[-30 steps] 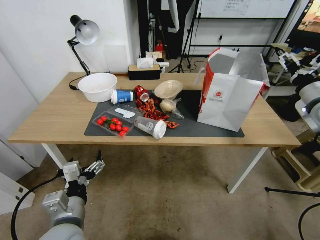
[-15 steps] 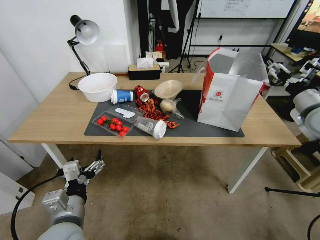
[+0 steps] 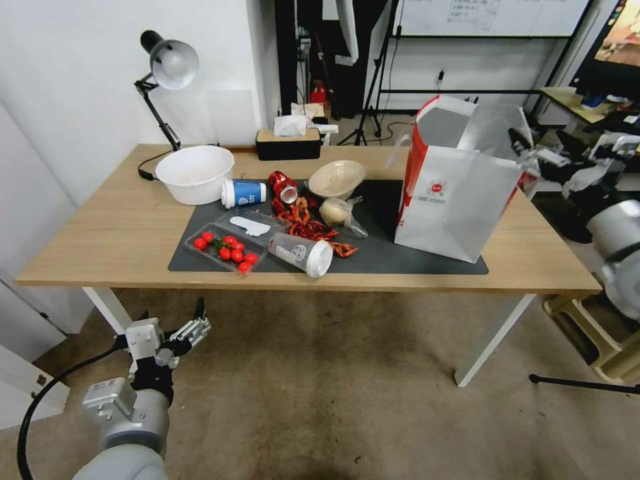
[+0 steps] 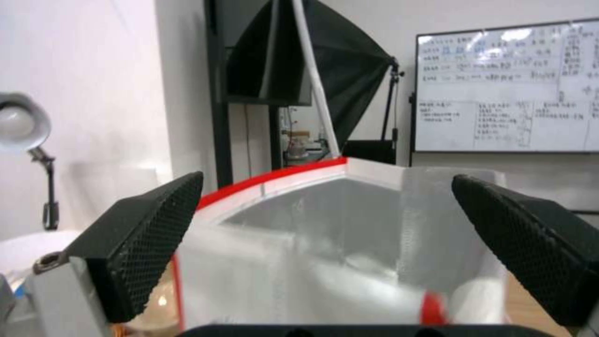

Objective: Pick up the food delivery bag from the floor and place it on the table.

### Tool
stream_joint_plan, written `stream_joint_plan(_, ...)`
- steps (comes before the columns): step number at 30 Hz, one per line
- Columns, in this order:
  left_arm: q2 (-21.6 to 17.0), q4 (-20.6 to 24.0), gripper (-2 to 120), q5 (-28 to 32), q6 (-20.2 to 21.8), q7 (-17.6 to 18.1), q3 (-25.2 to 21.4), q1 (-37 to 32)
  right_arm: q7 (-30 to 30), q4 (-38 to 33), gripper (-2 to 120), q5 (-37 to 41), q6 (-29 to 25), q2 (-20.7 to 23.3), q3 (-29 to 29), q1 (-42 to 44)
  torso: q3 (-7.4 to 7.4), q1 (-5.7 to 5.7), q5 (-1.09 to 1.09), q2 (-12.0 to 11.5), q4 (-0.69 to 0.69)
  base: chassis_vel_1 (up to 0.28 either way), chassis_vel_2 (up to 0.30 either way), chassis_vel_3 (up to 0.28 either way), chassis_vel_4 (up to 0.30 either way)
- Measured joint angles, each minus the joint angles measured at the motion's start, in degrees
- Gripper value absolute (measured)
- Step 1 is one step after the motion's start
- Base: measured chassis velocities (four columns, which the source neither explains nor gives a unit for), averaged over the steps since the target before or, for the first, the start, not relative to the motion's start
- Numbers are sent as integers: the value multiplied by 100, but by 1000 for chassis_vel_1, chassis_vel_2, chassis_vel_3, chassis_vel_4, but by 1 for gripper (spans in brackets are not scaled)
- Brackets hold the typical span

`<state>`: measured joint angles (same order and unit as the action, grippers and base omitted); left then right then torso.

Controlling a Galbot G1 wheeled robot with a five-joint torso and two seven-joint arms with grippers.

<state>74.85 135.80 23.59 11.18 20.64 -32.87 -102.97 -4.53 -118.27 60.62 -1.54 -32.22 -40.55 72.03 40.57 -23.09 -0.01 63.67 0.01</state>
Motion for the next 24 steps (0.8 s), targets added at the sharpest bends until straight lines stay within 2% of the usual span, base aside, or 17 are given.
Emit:
stream_joint_plan(10, -29, -25, 100, -6, -9, -15, -71, -7, 98, -351, 100, -1053, -653, -578, -23, 1033, 0, 0, 0, 0, 0, 0, 0, 0, 0)
stream_joint_plan(18, -27, -103, 100, -19, -26, -63, -68, 16, 281, -323, 100, -1660, -1113, -1066, -131, 1879, 0, 0, 0, 0, -1, 0, 0, 0, 0)
stream_joint_plan(24, -37, -142, 100, -17, 36, -152, -88, 26, 353, -190, 100, -2034, -1405, -1593, -32, 2480, 0, 0, 0, 0, 0, 0, 0, 0, 0)
